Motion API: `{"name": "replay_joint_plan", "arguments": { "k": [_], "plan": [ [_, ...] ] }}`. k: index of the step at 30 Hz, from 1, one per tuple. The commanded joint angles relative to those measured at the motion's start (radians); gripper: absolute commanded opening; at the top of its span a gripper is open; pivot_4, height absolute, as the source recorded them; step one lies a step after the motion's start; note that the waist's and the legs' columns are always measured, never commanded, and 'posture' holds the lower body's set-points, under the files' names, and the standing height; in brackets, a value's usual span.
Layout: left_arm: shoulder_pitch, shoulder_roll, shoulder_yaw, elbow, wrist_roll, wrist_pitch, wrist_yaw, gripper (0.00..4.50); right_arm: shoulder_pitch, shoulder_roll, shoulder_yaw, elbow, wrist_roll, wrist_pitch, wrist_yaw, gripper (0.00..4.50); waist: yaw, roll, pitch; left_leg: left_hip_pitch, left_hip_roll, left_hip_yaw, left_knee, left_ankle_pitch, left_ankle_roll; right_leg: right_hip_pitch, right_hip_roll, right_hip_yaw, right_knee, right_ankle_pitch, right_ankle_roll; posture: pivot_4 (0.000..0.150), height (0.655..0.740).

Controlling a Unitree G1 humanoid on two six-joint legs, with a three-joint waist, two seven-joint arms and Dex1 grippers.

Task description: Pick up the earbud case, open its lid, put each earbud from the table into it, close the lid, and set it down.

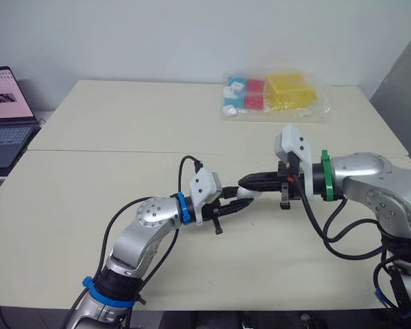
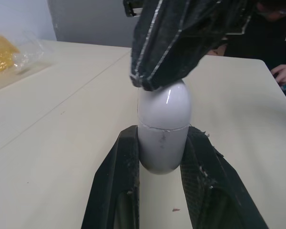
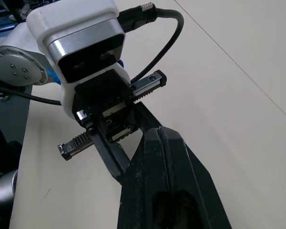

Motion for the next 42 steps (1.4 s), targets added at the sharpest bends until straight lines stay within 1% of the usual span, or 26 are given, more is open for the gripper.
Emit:
{"name": "replay_joint_plan", "arguments": {
  "k": [1,3,6,8,9,12,15,19,21,22,26,27,29,30,31,33,34,35,36,37,38,39,40,42],
  "plan": [
    [-0.030,-0.014,0.042,-0.038,-0.084,0.105,0.021,0.79,0.009,-0.027,-0.051,-0.015,-0.008,-0.033,-0.017,0.00,0.000,0.000,0.000,0.000,0.000,0.000,0.000,0.000,0.000,0.000,0.000,0.000,0.000,0.000,0.000,0.150,0.7378],
    [-0.043,-0.007,0.054,-0.025,-0.127,0.209,0.029,0.79,0.029,-0.059,-0.059,-0.026,-0.029,-0.094,0.010,0.00,0.000,0.000,0.000,0.000,0.000,-0.001,0.000,0.000,0.000,0.000,0.000,0.000,0.000,0.000,0.000,0.150,0.7378],
    [-0.080,-0.002,0.095,0.035,-0.227,0.422,0.052,0.79,0.116,-0.125,-0.076,-0.041,-0.113,-0.242,0.035,0.00,0.002,0.000,0.000,0.000,0.000,-0.001,0.000,0.000,0.000,0.000,0.000,-0.001,0.000,0.000,0.000,0.150,0.7378],
    [-0.111,-0.016,0.126,0.088,-0.269,0.528,0.078,0.79,0.177,-0.148,-0.094,-0.052,-0.131,-0.300,0.047,0.00,0.000,0.000,0.000,0.000,-0.001,-0.001,0.000,0.000,0.000,0.000,0.000,-0.001,-0.001,0.000,0.000,0.150,0.7378],
    [-0.130,-0.018,0.129,0.118,-0.271,0.562,0.085,0.79,0.209,-0.160,-0.099,-0.057,-0.149,-0.331,0.051,0.00,0.000,0.000,0.000,0.000,-0.001,-0.001,0.000,0.000,0.000,0.000,0.000,-0.001,-0.001,0.000,0.000,0.150,0.7378],
    [-0.159,-0.015,0.129,0.159,-0.272,0.614,0.093,0.79,0.262,-0.177,-0.101,-0.063,-0.182,-0.391,0.059,0.00,-0.003,0.000,0.000,0.000,-0.001,-0.001,0.000,0.000,0.000,0.000,0.000,-0.001,0.000,0.000,0.000,0.150,0.7378],
    [-0.185,-0.001,0.111,0.215,-0.250,0.668,0.103,0.79,0.339,-0.187,-0.080,-0.078,-0.258,-0.450,0.031,0.00,-0.002,0.000,0.000,0.001,0.000,-0.001,0.000,0.000,0.000,0.001,0.001,-0.001,0.000,0.000,0.000,0.150,0.7378],
    [-0.209,-0.014,0.121,0.274,-0.246,0.708,0.117,0.79,0.441,-0.181,-0.055,-0.113,-0.310,-0.509,0.022,0.00,-0.002,0.000,0.000,0.001,0.000,-0.001,0.000,0.000,0.000,0.000,0.001,0.000,0.001,0.000,0.000,0.150,0.7378],
    [-0.212,-0.002,0.118,0.281,-0.243,0.718,0.110,1.51,0.464,-0.190,-0.054,-0.120,-0.328,-0.534,0.033,0.00,-0.003,0.000,0.000,0.001,0.000,-0.001,0.000,0.000,0.000,0.000,0.001,0.000,0.001,0.000,0.000,0.150,0.7378],
    [-0.210,0.013,0.106,0.275,-0.240,0.718,0.095,1.73,0.471,-0.194,-0.054,-0.120,-0.336,-0.545,0.038,0.00,-0.003,0.000,0.000,0.001,0.000,0.000,0.000,0.000,0.000,0.000,0.001,0.000,0.001,0.000,0.000,0.150,0.7378],
    [-0.185,0.108,0.083,0.225,-0.223,0.690,0.037,3.00,0.462,-0.192,-0.064,-0.128,-0.315,-0.546,0.056,0.00,-0.005,0.000,0.000,0.002,0.000,0.000,0.000,0.000,0.000,0.001,0.001,0.000,0.001,0.000,0.000,0.150,0.7378],
    [-0.174,0.141,0.078,0.207,-0.218,0.668,0.008,3.27,0.455,-0.192,-0.064,-0.132,-0.307,-0.543,0.062,0.00,-0.005,0.000,0.000,0.002,0.000,0.000,0.000,0.000,0.000,0.001,0.001,0.000,0.001,0.000,0.000,0.150,0.7378],
    [-0.122,0.278,0.032,0.149,-0.147,0.533,-0.096,3.91,0.435,-0.195,-0.061,-0.140,-0.296,-0.531,0.072,0.00,-0.009,0.000,0.000,0.003,0.001,0.000,0.000,0.000,-0.001,0.001,0.002,0.001,0.002,0.000,0.000,0.150,0.7378],
    [-0.098,0.330,0.018,0.132,-0.117,0.473,-0.133,4.19,0.428,-0.196,-0.058,-0.143,-0.294,-0.528,0.075,0.00,-0.013,0.000,0.000,0.003,0.001,0.000,-0.001,0.000,-0.001,0.000,0.002,0.001,0.002,0.000,0.000,0.150,0.7378],
    [-0.060,0.388,0.025,0.119,-0.072,0.371,-0.162,4.42,0.417,-0.191,-0.060,-0.143,-0.282,-0.521,0.079,0.00,-0.015,0.000,0.000,0.004,0.001,0.000,-0.001,0.000,-0.001,0.001,0.002,0.001,0.002,-0.001,-0.001,0.150,0.7378],
    [-0.001,0.438,0.090,0.098,-0.054,0.246,-0.182,4.47,0.401,-0.189,-0.063,-0.140,-0.262,-0.504,0.088,0.00,-0.019,0.000,0.000,0.005,0.002,0.001,-0.002,0.000,-0.001,0.001,0.001,0.002,0.002,-0.001,-0.001,0.150,0.7378],
    [0.026,0.447,0.145,0.076,-0.081,0.225,-0.186,4.47,0.398,-0.195,-0.065,-0.139,-0.256,-0.512,0.104,0.00,-0.018,0.000,0.000,0.005,0.002,0.001,-0.002,0.000,-0.001,0.001,-0.001,0.001,0.002,-0.001,-0.002,0.150,0.7378],
    [0.050,0.455,0.181,0.054,-0.098,0.209,-0.193,4.50,0.397,-0.203,-0.070,-0.140,-0.248,-0.516,0.118,0.35,-0.017,0.000,0.000,0.004,0.002,0.001,-0.001,0.000,-0.001,0.001,-0.003,0.001,0.002,-0.001,-0.002,0.150,0.7378],
    [0.086,0.466,0.228,0.028,-0.108,0.176,-0.198,4.50,0.399,-0.217,-0.082,-0.144,-0.228,-0.512,0.141,0.53,-0.015,0.000,0.000,0.003,0.002,0.000,-0.001,0.000,-0.001,0.001,-0.005,0.000,0.002,-0.001,-0.002,0.150,0.7378],
    [0.111,0.472,0.257,0.010,-0.110,0.152,-0.201,4.50,0.401,-0.226,-0.091,-0.145,-0.215,-0.509,0.157,0.92,-0.013,0.000,0.000,0.003,0.002,0.000,-0.001,0.000,-0.001,0.001,-0.006,0.000,0.002,-0.001,-0.002,0.150,0.7378],
    [0.142,0.476,0.292,-0.013,-0.109,0.124,-0.200,4.50,0.399,-0.236,-0.101,-0.141,-0.209,-0.514,0.170,1.21,-0.009,0.000,0.000,0.002,0.002,0.000,-0.001,0.000,-0.001,0.000,-0.006,-0.001,0.002,-0.001,-0.002,0.150,0.7378],
    [0.189,0.490,0.332,-0.048,-0.116,0.084,-0.226,4.50,0.397,-0.250,-0.113,-0.138,-0.202,-0.522,0.186,1.65,-0.005,0.000,0.000,0.002,0.002,0.000,-0.001,0.000,-0.001,0.001,-0.009,0.000,0.002,-0.001,-0.002,0.150,0.7378],
    [0.240,0.498,0.381,-0.085,-0.135,0.046,-0.257,4.50,0.402,-0.267,-0.126,-0.130,-0.208,-0.544,0.205,1.90,-0.004,0.000,0.000,0.002,0.001,0.001,-0.001,0.000,-0.001,0.001,-0.010,0.000,0.001,-0.002,0.000,0.150,0.7378],
    [0.319,0.505,0.462,-0.133,-0.182,0.017,-0.297,4.50,0.423,-0.278,-0.151,-0.101,-0.252,-0.634,0.224,2.66,-0.001,0.000,0.000,0.002,0.001,0.002,-0.001,0.000,0.000,0.001,-0.010,0.000,0.000,-0.002,0.001,0.150,0.7378]
  ]
}}
